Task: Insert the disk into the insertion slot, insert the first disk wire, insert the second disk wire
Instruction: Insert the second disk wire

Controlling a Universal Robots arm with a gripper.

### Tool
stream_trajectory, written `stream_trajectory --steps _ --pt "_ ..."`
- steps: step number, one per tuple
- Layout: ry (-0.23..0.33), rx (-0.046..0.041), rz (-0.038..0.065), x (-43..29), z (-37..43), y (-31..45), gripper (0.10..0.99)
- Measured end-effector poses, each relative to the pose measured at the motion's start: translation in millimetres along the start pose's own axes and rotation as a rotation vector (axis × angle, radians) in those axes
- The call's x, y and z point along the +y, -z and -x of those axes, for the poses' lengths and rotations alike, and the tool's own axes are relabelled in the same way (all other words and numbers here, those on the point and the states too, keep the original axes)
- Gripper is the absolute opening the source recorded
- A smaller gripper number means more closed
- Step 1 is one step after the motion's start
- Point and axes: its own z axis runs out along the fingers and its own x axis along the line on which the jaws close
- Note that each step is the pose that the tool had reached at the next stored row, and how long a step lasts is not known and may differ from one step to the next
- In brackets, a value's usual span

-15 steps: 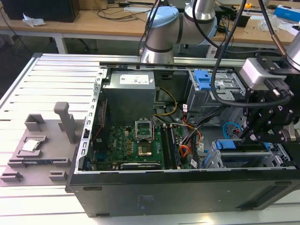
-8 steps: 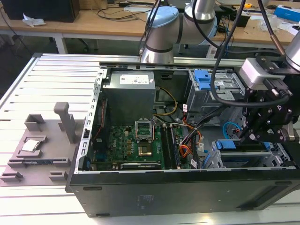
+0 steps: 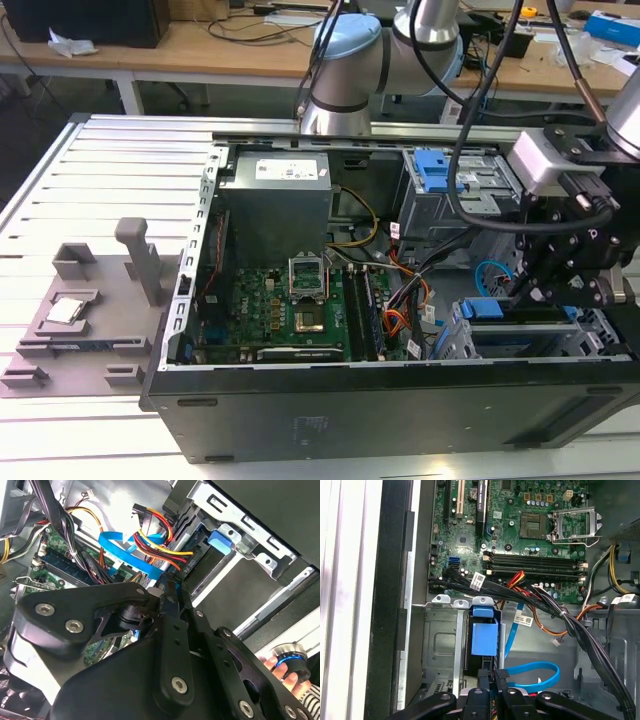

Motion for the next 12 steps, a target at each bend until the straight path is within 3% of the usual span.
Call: stream_trajectory --steps 6,8,10,12 --pt "0.000 -0.0006 0.000 0.0 -0.4 -0.6 0.161" --pt "0.000 -0.0012 0.000 -0.1 -0.4 -0.8 0.239" --pt "0.000 -0.0008 0.000 0.0 -0.5 -0.7 0.239" --pt "0.000 -0.0007 0.000 0.3 -0.4 4.9 0.239"
